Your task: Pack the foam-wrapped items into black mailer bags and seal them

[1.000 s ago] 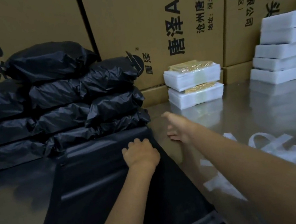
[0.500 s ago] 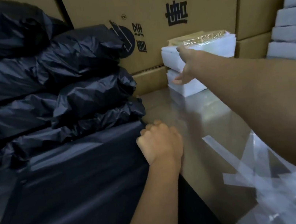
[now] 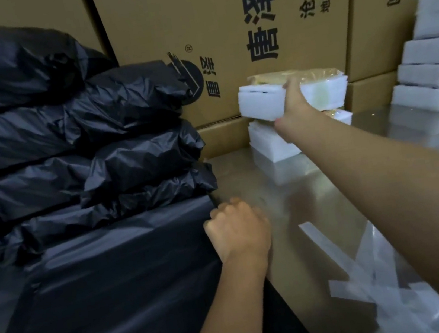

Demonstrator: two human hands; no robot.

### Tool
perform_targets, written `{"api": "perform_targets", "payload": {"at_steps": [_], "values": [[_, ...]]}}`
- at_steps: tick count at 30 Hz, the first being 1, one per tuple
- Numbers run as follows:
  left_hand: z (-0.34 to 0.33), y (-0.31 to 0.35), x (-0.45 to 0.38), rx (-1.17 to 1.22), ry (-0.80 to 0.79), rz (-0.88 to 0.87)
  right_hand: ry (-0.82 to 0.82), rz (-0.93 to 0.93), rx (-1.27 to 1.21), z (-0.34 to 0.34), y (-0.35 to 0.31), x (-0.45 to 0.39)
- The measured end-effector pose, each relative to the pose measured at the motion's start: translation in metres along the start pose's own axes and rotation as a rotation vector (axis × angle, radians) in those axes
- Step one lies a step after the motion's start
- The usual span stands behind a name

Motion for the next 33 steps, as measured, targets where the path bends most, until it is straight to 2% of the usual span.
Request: {"api": "perform_targets", "payload": {"at_steps": [2, 4, 5, 8, 10, 11, 13, 15, 17, 21, 25, 28, 31, 33], "values": [[0.002, 0.000, 0.002, 0.019, -0.027, 0.013, 0.035, -0.043, -0.065, 0.022, 0.000, 0.013], [0.008, -0.002, 0.003, 0.152, -0.051, 0.048, 0.056, -0.045, 0.021, 0.055, 0.004, 0.031], [0.014, -0.006, 0.002, 0.362, -0.075, 0.139, 0.045, -0.057, 0.062, 0.070, 0.005, 0.041], [0.039, -0.023, 0.002, 1.463, -0.197, 0.698, -0.012, -0.050, 0.099, 0.110, 0.002, 0.082], [0.056, -0.026, 0.013, 1.878, -0.380, 0.871, -0.064, -0.016, 0.086, 0.132, -0.003, 0.110], [0.066, -0.025, 0.021, 1.950, -0.475, 0.865, -0.101, -0.004, 0.080, 0.141, -0.003, 0.124], [0.091, -0.017, 0.043, 2.005, -0.672, 0.717, -0.156, -0.011, 0.056, 0.159, -0.001, 0.154], [0.118, -0.013, 0.065, 2.101, -0.739, 0.568, -0.201, -0.015, 0.063, 0.173, 0.004, 0.184], [0.143, -0.020, 0.084, 2.154, -0.663, 0.561, -0.258, -0.026, 0.079, 0.181, 0.011, 0.214], [0.172, -0.045, 0.122, 2.055, -0.556, 0.510, -0.318, -0.055, 0.077, 0.193, 0.027, 0.256], [0.189, -0.062, 0.159, 2.043, -0.435, 0.566, -0.556, -0.109, -0.244, 0.193, 0.059, 0.292], [0.181, -0.071, 0.190, 1.815, -0.390, 0.543, -0.584, -0.133, -0.235, 0.198, 0.086, 0.305], [0.175, -0.082, 0.209, 1.504, -0.545, 0.474, -0.510, -0.149, -0.165, 0.211, 0.091, 0.298], [0.173, -0.094, 0.205, 1.361, -0.581, 0.458, -0.470, -0.158, -0.154, 0.216, 0.093, 0.293]]}}
Point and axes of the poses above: each hand's wrist, its own x-axis away from the middle knuckle, its own z-axis out of the back of the hand, y = z × x, the point moved 5 cm from there along -x, towards the middle knuckle, and after that the axes turned 11 degrees about y, right-handed, at the moved point
